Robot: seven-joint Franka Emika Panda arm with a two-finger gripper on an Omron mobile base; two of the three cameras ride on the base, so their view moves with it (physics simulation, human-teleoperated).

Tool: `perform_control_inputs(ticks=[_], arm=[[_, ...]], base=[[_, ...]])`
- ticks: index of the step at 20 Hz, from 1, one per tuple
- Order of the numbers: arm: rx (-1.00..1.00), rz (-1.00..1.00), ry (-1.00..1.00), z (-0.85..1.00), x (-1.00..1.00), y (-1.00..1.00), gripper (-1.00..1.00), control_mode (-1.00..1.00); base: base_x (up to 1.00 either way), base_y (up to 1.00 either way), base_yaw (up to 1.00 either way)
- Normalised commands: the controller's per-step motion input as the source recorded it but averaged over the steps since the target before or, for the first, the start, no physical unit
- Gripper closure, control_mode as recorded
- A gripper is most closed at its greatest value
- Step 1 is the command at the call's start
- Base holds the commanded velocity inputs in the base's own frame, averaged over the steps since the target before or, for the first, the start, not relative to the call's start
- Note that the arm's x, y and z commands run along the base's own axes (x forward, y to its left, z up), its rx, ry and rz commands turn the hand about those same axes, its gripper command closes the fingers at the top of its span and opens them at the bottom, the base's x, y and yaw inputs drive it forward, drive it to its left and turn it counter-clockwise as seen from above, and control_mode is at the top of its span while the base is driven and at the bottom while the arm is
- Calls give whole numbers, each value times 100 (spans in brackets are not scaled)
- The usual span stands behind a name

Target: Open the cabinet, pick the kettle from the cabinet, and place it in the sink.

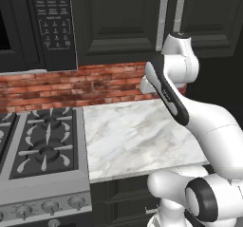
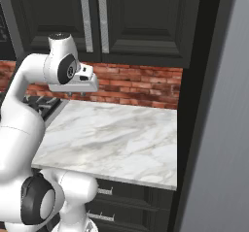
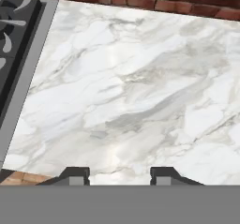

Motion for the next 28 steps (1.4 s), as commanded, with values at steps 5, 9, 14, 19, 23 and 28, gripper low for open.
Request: perform_control_inputs(ticks=[5, 9, 14, 19, 23, 28], arm=[[0, 0, 0, -1, -9, 0, -100, -100], [0, 0, -20, 0, -27, 0, -100, -100], [-3, 0, -34, 23, -15, 0, -100, -100], [-6, 0, -22, 36, -2, 1, -100, -100], [-2, 0, -8, 40, 1, 0, -100, -100], [0, 0, 0, 37, 4, 0, -100, -100]], base=[[0, 0, 0], [0, 0, 0], [0, 0, 0], [0, 0, 0], [0, 0, 0], [0, 0, 0]])
